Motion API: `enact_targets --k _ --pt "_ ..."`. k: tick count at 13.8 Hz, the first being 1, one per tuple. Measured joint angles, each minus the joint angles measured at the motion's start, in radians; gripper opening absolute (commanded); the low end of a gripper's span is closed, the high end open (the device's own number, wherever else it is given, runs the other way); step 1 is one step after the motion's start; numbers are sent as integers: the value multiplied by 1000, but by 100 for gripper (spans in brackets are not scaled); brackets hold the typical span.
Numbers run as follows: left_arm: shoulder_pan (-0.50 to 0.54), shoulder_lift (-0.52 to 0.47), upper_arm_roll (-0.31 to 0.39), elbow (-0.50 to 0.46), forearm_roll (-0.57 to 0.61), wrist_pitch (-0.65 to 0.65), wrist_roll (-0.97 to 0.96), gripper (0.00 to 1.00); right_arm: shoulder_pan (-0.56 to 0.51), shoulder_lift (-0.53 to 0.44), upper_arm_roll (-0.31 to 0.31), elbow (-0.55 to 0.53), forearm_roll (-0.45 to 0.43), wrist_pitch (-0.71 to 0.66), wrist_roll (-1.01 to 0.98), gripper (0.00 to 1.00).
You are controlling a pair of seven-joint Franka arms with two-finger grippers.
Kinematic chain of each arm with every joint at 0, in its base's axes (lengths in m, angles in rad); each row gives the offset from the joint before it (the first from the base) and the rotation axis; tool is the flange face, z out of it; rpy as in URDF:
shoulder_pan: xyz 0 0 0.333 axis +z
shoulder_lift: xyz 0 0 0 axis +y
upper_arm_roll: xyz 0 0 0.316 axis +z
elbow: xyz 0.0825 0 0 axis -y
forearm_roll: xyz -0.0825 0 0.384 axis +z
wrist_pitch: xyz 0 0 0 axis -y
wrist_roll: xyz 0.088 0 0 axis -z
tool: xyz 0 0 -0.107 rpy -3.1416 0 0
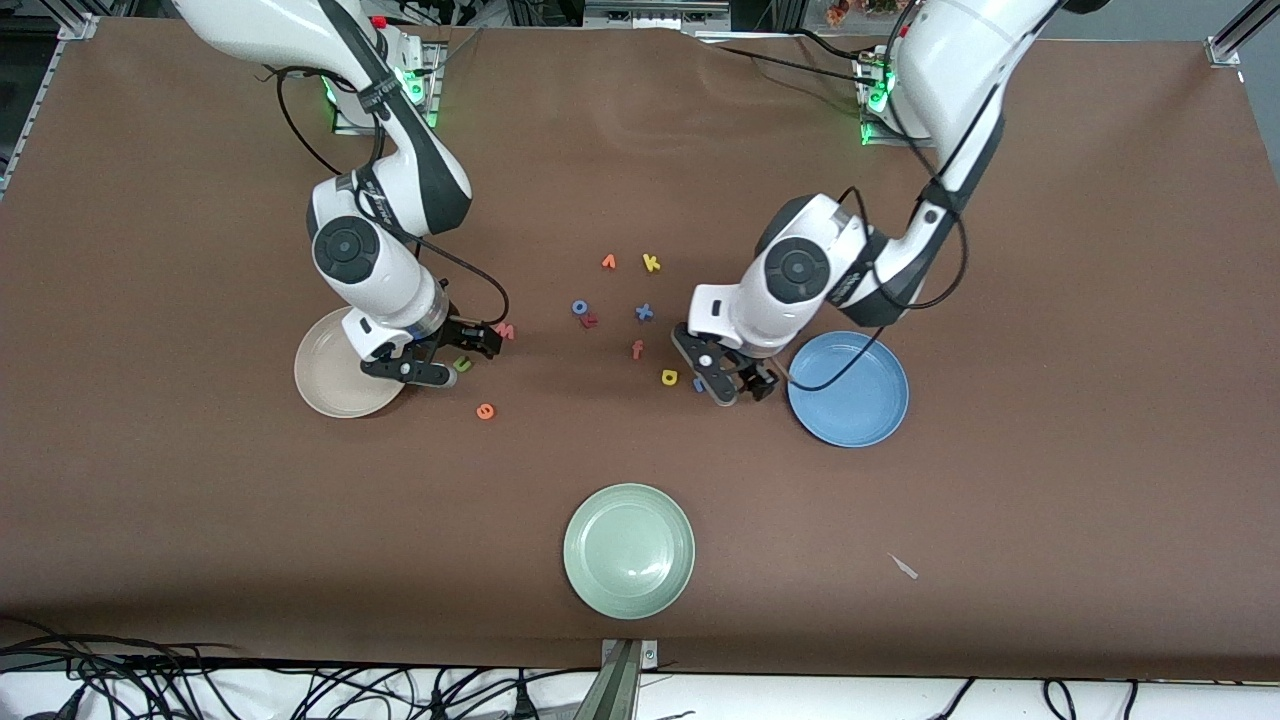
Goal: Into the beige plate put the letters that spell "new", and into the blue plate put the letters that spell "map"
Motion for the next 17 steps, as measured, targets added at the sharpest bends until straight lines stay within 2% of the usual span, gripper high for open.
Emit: enact_targets --k 4,6,7,12,14,15,16,17 --pt "-57 55 0 1 86 77 41 99 0 18 -7 -45 -40 52 3 100" --pt "-59 62 5 2 149 88 41 95 -1 30 -19 -46 -51 72 3 100" --pt "-58 70 10 2 170 88 43 89 -1 41 -23 -46 -55 87 3 100" --pt "-55 107 18 5 203 100 53 71 -1 97 -32 -47 -59 151 3 99" --pt "-55 114 18 14 203 100 55 59 -1 106 -33 -47 -59 161 3 98" --pt "-54 116 19 17 203 100 56 58 -1 113 -33 -47 -59 171 3 95" --pt "-53 117 20 19 203 100 56 48 -1 121 -33 -47 -59 181 3 92" --pt "-53 118 20 21 203 100 56 34 -1 126 -33 -47 -59 187 3 91"
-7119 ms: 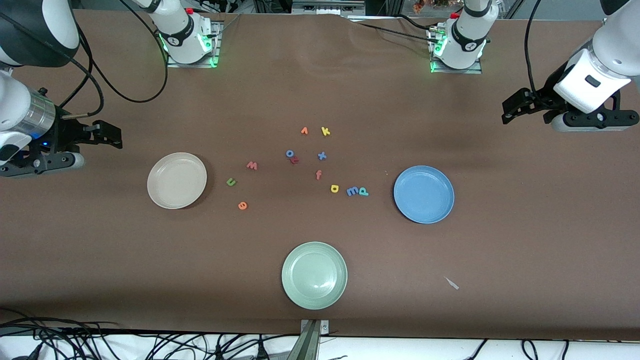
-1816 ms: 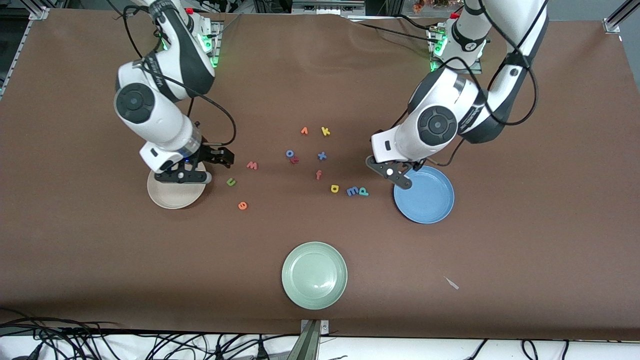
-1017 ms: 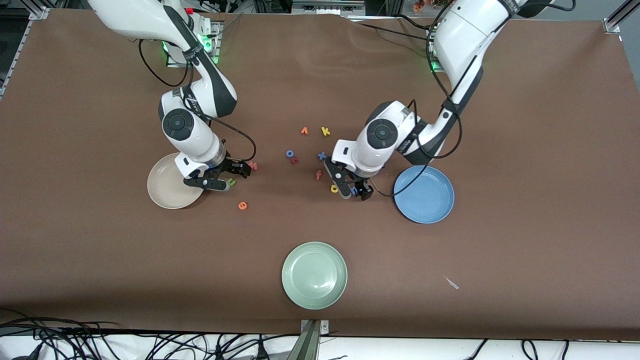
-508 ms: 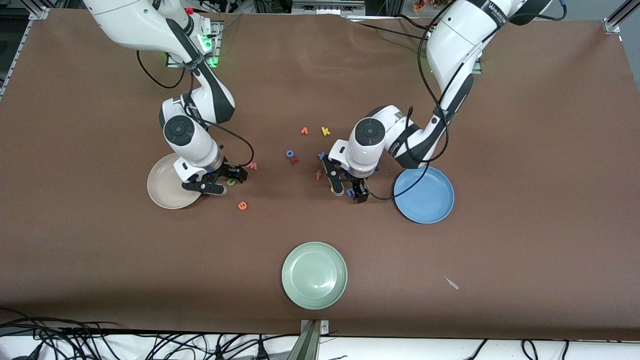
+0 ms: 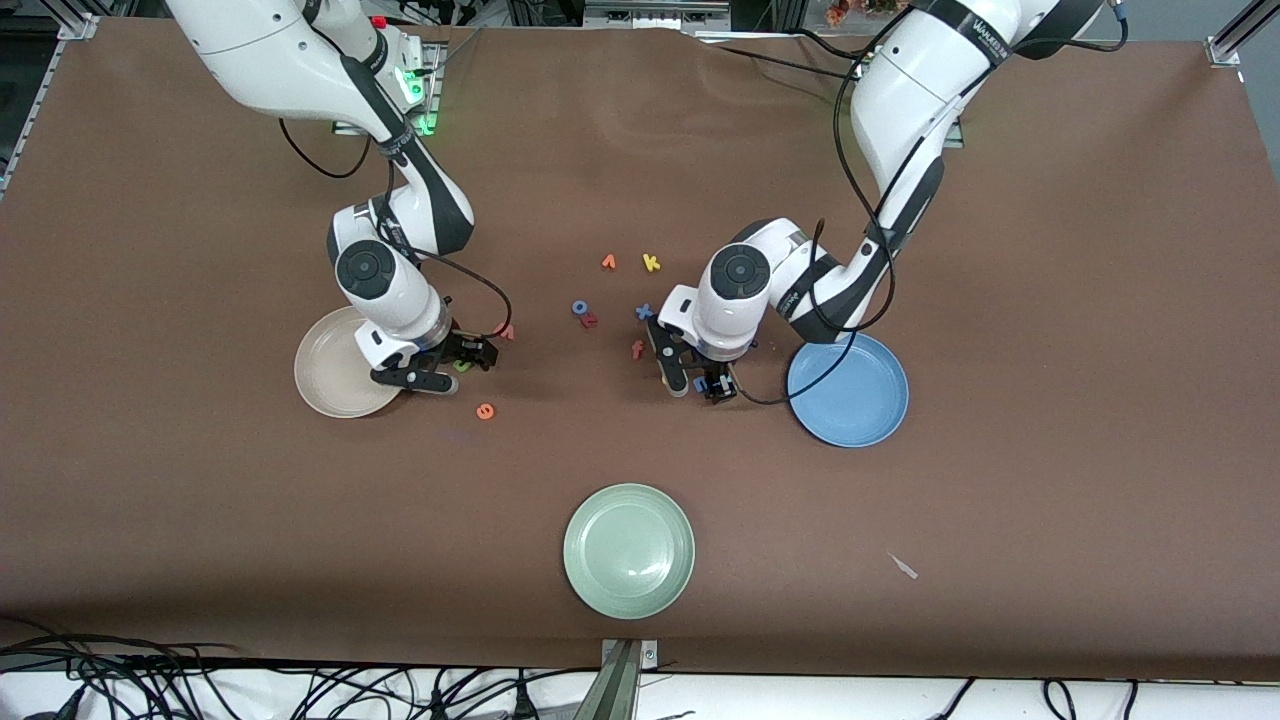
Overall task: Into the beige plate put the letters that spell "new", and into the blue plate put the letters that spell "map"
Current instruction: 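Grasp the green n with the right gripper and carry it to the cream plate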
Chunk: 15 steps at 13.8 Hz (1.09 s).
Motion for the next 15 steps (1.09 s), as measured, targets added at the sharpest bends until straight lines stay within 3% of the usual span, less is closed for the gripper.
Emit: enact_targets --k 2,3,7,15 --pt "1 5 2 3 0 8 1 7 0 6 0 0 0 5 0 84" --pt "2 8 2 3 0 28 2 1 0 7 0 0 0 6 0 81" --pt "13 11 3 8 0 59 10 0 0 6 -2 0 -1 6 1 71" --pt "24 -5 -6 38 0 55 26 0 2 1 0 0 -1 10 1 37"
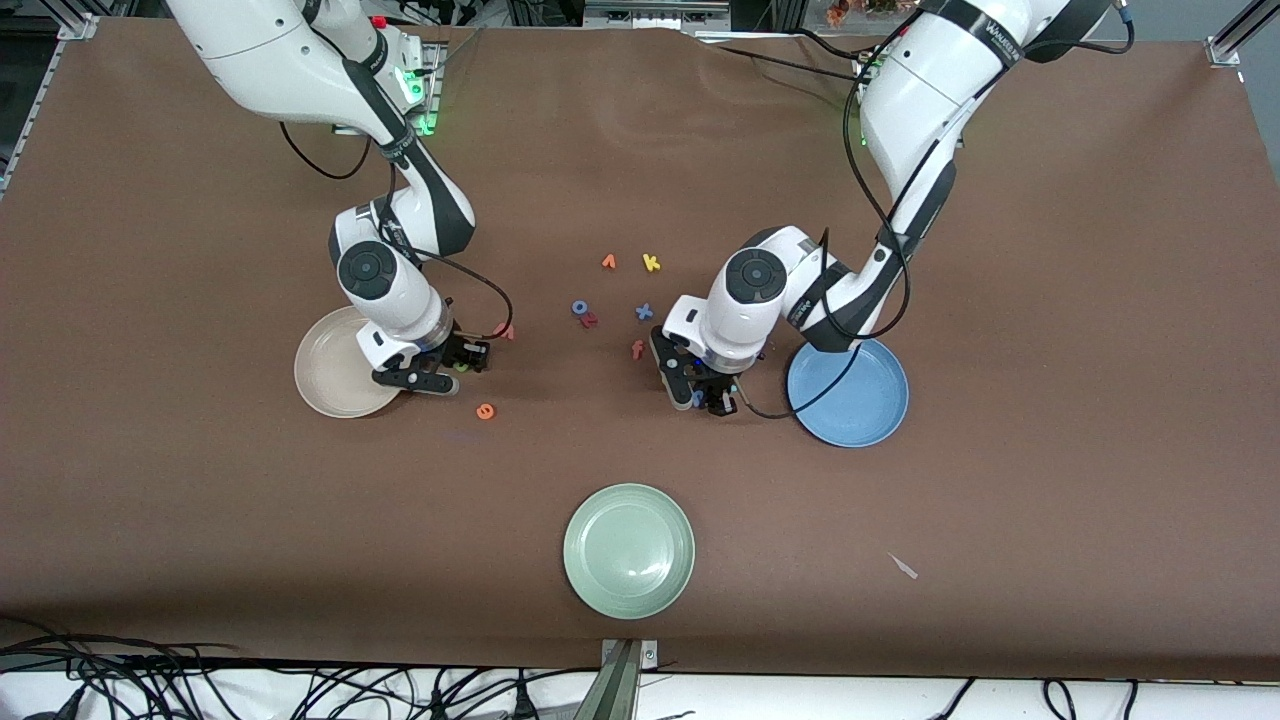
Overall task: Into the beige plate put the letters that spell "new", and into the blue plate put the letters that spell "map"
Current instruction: 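Grasp the green n with the right gripper and carry it to the cream plate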
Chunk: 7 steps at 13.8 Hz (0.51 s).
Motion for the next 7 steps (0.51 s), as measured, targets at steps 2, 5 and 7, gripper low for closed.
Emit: enact_targets --k 2,5,7 --pt "0 -28 -4 4 0 -41 0 0 1 -2 0 0 0 0 0 27" --pt "1 -100 -9 12 -7 -165 -2 0 2 -9 1 -3 0 -1 1 25" --pt "11 -153 -9 13 -11 -255 -4 0 2 -10 1 -2 0 -2 -1 25"
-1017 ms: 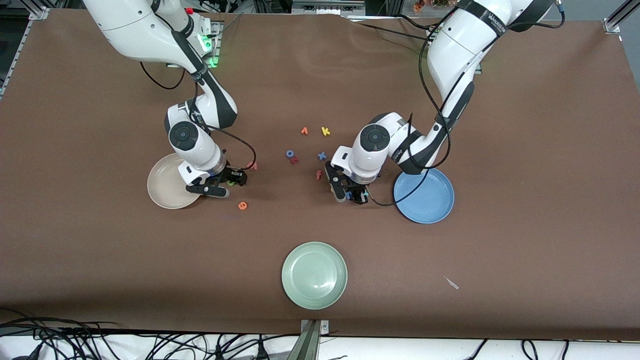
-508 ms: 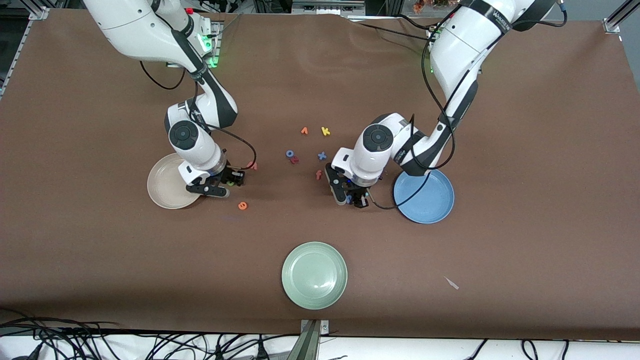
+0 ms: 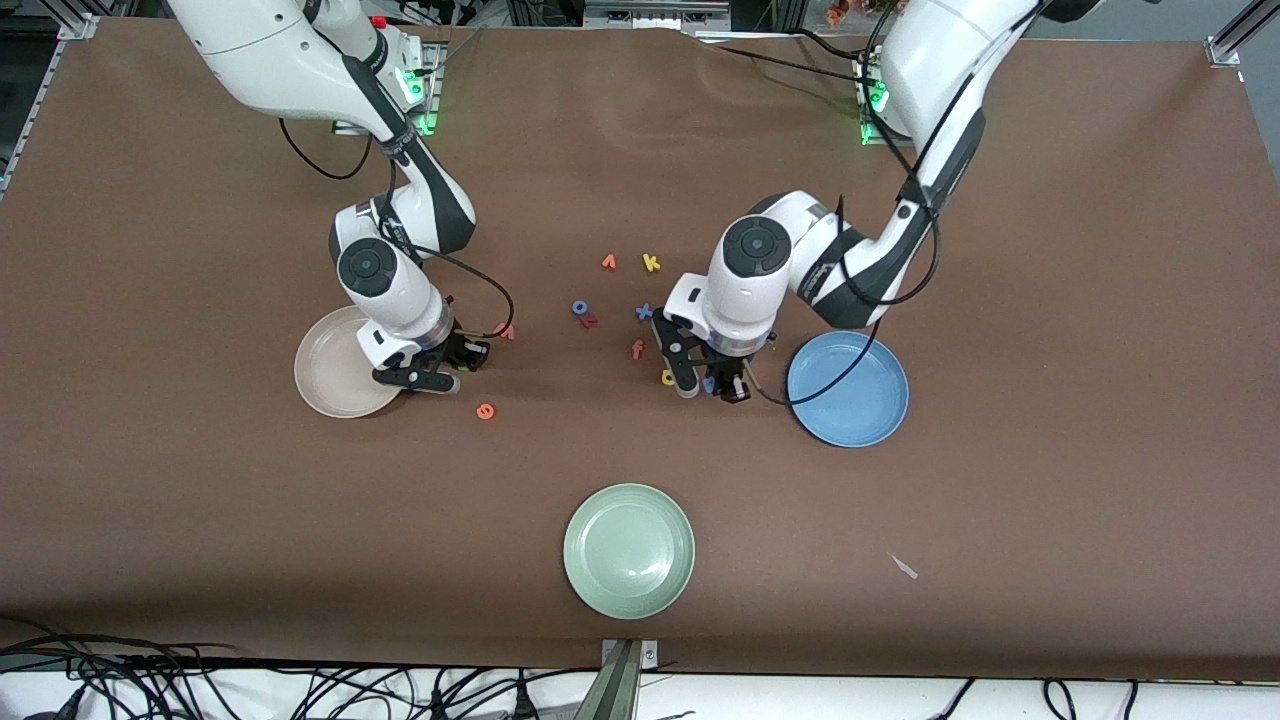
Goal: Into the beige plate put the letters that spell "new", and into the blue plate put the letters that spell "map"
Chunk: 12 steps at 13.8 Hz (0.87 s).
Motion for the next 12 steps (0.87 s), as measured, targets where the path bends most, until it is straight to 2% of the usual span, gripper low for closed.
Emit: enact_targets --k 3,9,11,12 --pt "63 -49 5 0 0 -111 0 0 -1 -11 -7 12 -6 -33 -30 25" --pt "265 -37 17 -28 0 -128 4 0 -9 -70 -93 44 -7 -165 -257 27" --pt "293 -18 17 -48 0 -128 1 0 -9 -88 -125 44 -8 -216 -342 29" --pt "293 -7 17 -64 -1 -128 -14 7 -9 -98 -146 42 -8 -233 -387 30"
